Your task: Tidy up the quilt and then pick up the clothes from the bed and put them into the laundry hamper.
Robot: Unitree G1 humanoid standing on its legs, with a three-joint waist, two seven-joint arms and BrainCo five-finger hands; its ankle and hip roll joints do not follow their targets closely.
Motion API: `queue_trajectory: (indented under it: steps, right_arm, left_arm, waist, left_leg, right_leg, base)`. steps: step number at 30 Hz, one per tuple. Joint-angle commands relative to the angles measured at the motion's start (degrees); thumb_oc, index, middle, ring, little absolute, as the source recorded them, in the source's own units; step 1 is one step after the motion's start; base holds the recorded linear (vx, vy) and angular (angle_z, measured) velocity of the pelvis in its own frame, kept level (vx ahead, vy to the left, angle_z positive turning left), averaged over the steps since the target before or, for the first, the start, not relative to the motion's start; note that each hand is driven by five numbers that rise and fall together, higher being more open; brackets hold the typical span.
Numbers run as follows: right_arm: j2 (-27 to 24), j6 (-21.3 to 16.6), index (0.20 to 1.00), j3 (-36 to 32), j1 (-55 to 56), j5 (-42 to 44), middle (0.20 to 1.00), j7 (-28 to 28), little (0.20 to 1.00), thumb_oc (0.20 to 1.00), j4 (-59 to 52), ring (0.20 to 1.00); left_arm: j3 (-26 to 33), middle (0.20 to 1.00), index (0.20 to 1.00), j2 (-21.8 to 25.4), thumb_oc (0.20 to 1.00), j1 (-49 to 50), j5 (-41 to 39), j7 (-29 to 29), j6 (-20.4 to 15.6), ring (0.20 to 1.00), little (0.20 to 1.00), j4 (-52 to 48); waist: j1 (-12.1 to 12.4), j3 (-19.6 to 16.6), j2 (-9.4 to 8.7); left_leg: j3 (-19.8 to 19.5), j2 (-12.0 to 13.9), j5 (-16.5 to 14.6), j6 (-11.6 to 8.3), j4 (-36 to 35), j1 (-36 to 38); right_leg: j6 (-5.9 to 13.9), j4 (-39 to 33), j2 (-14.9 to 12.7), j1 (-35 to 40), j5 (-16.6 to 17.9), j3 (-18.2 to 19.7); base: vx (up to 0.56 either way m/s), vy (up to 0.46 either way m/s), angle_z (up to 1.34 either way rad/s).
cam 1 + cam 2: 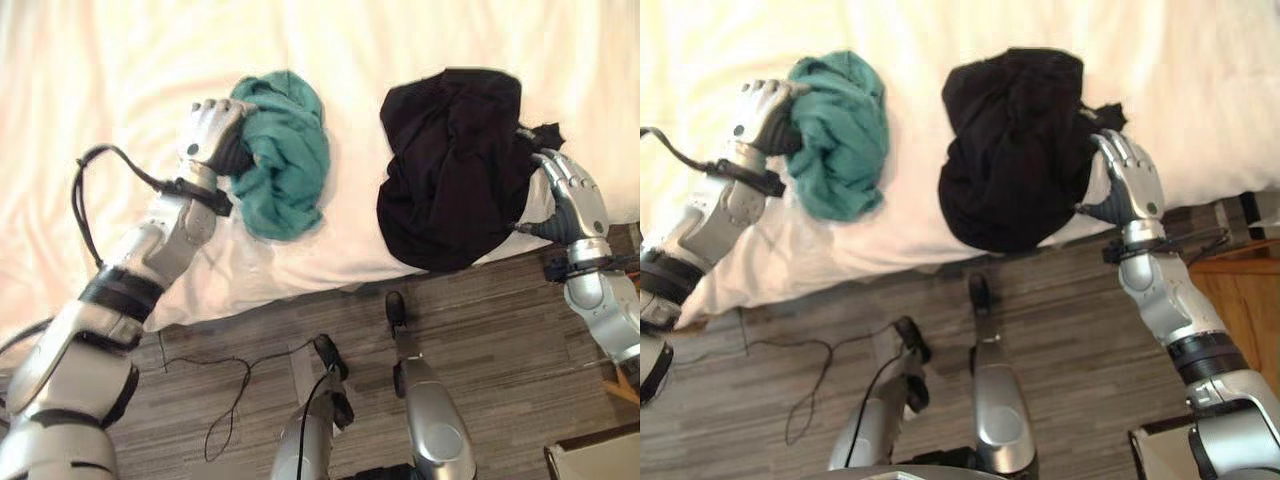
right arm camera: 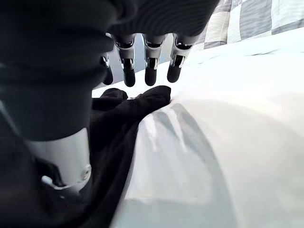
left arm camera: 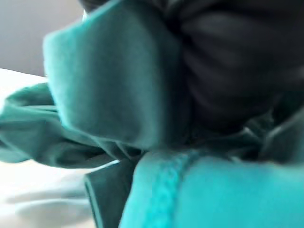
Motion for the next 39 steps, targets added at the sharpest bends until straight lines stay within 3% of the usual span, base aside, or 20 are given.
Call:
queue_trajectory:
  steps: [1, 2, 5, 8, 9, 13, 20, 24, 25, 29, 33, 36, 39]
  right_arm:
    - [0.42, -1.5, 1.0, -3.23, 3.32, -1.11, 1.0, -0.4, 1.0, 1.0, -0.29, 1.0]
    - [0.47, -1.43, 1.0, -5.24, 6.03, -1.37, 1.0, 0.11, 1.0, 1.0, -1.69, 1.0]
    - [0.6, -1.42, 1.0, -6.71, 7.89, -1.51, 1.0, 0.6, 1.0, 1.0, -2.52, 1.0]
    - [0.53, -1.37, 1.0, -7.29, 9.31, -1.96, 1.0, 2.12, 1.0, 1.0, -3.44, 1.0]
    - [0.52, -1.37, 1.0, -7.13, 9.19, -1.95, 1.0, 2.12, 1.0, 1.0, -3.44, 1.0]
    - [2.35, -0.28, 1.0, -4.64, 6.72, -0.87, 1.0, 3.87, 1.0, 1.0, 1.3, 1.0]
    - [4.89, 1.42, 1.0, 0.24, 1.65, 3.32, 1.0, 6.61, 1.0, 1.0, 11.24, 1.0]
    - [6.06, 1.88, 1.0, 3.54, -0.64, 5.9, 1.0, 9.63, 1.0, 1.0, 17.66, 1.0]
    - [7.81, 2.44, 0.2, 4.91, -1.63, 8.6, 0.2, 11.46, 0.2, 0.2, 24.87, 0.2]
    - [9.86, 3.77, 0.2, 6.02, -1.42, 11.09, 0.2, 14.95, 0.2, 0.2, 30.46, 0.2]
    - [14.14, 2.79, 0.2, 1.85, 3.64, 19.28, 0.2, 16.23, 0.2, 0.2, 30.38, 0.2]
    - [25.39, 0.72, 0.2, -2.77, 10.68, 32.7, 0.2, 19.8, 0.2, 0.2, 30.89, 0.2]
    - [29.54, -0.17, 0.2, -3.57, 16.92, 34.16, 0.2, 21.56, 0.2, 0.2, 27.87, 0.2]
  left_arm:
    - [0.05, 0.2, 0.2, 0.7, 0.2, 1.72, -4.34, -0.74, -3.23, 0.2, 0.2, 2.93]
    - [4.22, 0.2, 0.2, 1.3, 0.2, 8.92, -5.99, -1.63, -3.83, 0.2, 0.2, 0.82]
    - [8.73, 0.2, 0.2, 1.25, 0.2, 15.66, -7.98, -2.1, -4.4, 0.2, 0.2, -1.03]
    - [16.86, 0.2, 0.2, -0.87, 0.2, 27.31, -13.61, -3.28, -5.5, 0.2, 0.2, -1.65]
    - [17.13, 0.2, 0.2, -0.85, 0.2, 27.58, -13.62, -3.33, -5.49, 0.2, 0.2, -1.8]
    - [23.9, 0.2, 0.2, -4.58, 0.2, 37.87, -19.15, -3.2, -6.0, 0.2, 0.2, -0.73]
    - [28.01, 0.2, 0.2, -9.65, 0.2, 42.26, -26.77, -2.35, -6.58, 0.2, 0.2, 1.9]
    - [28.74, 0.2, 0.2, -10.9, 0.2, 43.24, -28.35, -3.43, -6.24, 0.2, 0.2, 4.96]
    - [28.59, 0.2, 0.2, -11.96, 0.2, 43.43, -30.7, -4.64, -6.7, 0.2, 0.2, 6.68]
    - [28.82, 0.2, 0.2, -12.82, 0.2, 43.98, -33.94, -6.47, -6.74, 0.2, 0.2, 6.55]
    - [27.65, 0.2, 0.2, -15.56, 0.2, 45.21, -35.51, -8.25, -6.87, 0.2, 0.2, 4.25]
    - [25.05, 0.2, 0.2, -20.5, 0.2, 46.18, -33.92, -10.15, -5.23, 0.2, 0.2, 4.58]
    - [23.08, 0.2, 0.2, -23.7, 0.2, 48.17, -30.32, -11.05, -2.99, 0.2, 0.2, 6.14]
  waist:
    - [-0.26, -9.22, -0.49]
    - [0.23, -10.74, -0.94]
    - [1.07, -11.89, -1.4]
    - [3.8, -13.17, -2.35]
    - [3.65, -13.23, -2.38]
    - [7.21, -11.97, -2.53]
    - [10.37, -9.42, -1.47]
    - [10.92, -9.18, -0.86]
    - [11.35, -9.27, -0.54]
    - [11.86, -9.78, -0.14]
    - [11.45, -11.27, -1.04]
    - [10.11, -13.54, -2.7]
    - [8.63, -15.49, -3.78]
  left_leg:
    - [-1.14, 3.37, -2.83, -3.72, 0.19, 0.25]
    - [-1.26, 3.52, -3.24, -3.76, 0.19, 1.46]
    - [-1.55, 3.58, -3.46, -3.75, 0.19, 2.36]
    - [-2.6, 3.63, -3.63, -3.87, 0.19, 3.44]
    - [-2.6, 3.61, -3.4, -3.85, 0.19, 3.27]
    - [-4.61, 3.54, -2.82, -3.88, 0.19, 2.94]
    - [-6.45, 3.35, -1.54, -4.36, 0.19, 0.7]
    - [-6.99, 3.34, -1.16, -4.38, 0.19, 0.61]
    - [-7.43, 3.22, -1.2, -4.33, 0.19, 0.77]
    - [-8.24, 3.0, -1.41, -4.32, 0.19, 1.13]
    - [-8.52, 2.76, -2.34, -3.99, 0.19, 2.55]
    - [-8.18, 2.64, -3.55, -3.39, 0.19, 5.06]
    - [-7.28, 2.88, -4.1, -3.15, 0.19, 6.87]
  right_leg:
    - [10.17, 4.7, -6.3, -0.4, -7.39, -1.65]
    - [10.06, 3.86, -5.99, 1.54, -7.43, -2.37]
    - [9.89, 3.28, -5.72, 2.99, -7.57, -2.91]
    - [9.48, 2.66, -5.38, 5.4, -8.15, -4.01]
    - [9.41, 2.59, -5.39, 5.27, -7.93, -4.0]
    - [8.82, 3.08, -5.25, 5.97, -8.94, -5.34]
    - [8.22, 3.92, -5.52, 5.08, -9.29, -6.62]
    - [7.97, 3.76, -5.67, 5.69, -9.3, -7.31]
    - [7.91, 3.76, -5.76, 6.11, -9.41, -7.61]
    - [7.99, 3.41, -6.02, 7.34, -9.7, -8.63]
    - [8.29, 2.82, -6.03, 9.21, -9.79, -8.82]
    - [8.48, 2.31, -5.48, 11.26, -9.81, -8.32]
    - [8.79, 2.29, -5.09, 12.37, -9.5, -7.66]
  base:
    - [0.12, -0.024, -0.04]
    - [0.12, -0.024, -0.01]
    - [0.08, -0.04, 0.01]
    - [0.05, -0.058, 0.11]
    - [0.03, -0.08, 0.23]
    - [-0.02, -0.065, 0.31]
    - [-0.06, -0.045, 0.35]
    - [-0.01, -0.028, 0.22]
    - [0.0, -0.01, 0.15]
    - [0.01, 0.003, 0.11]
    - [0.04, 0.041, 0.08]
    - [0.07, 0.089, 0.07]
    - [0.05, 0.11, -0.22]
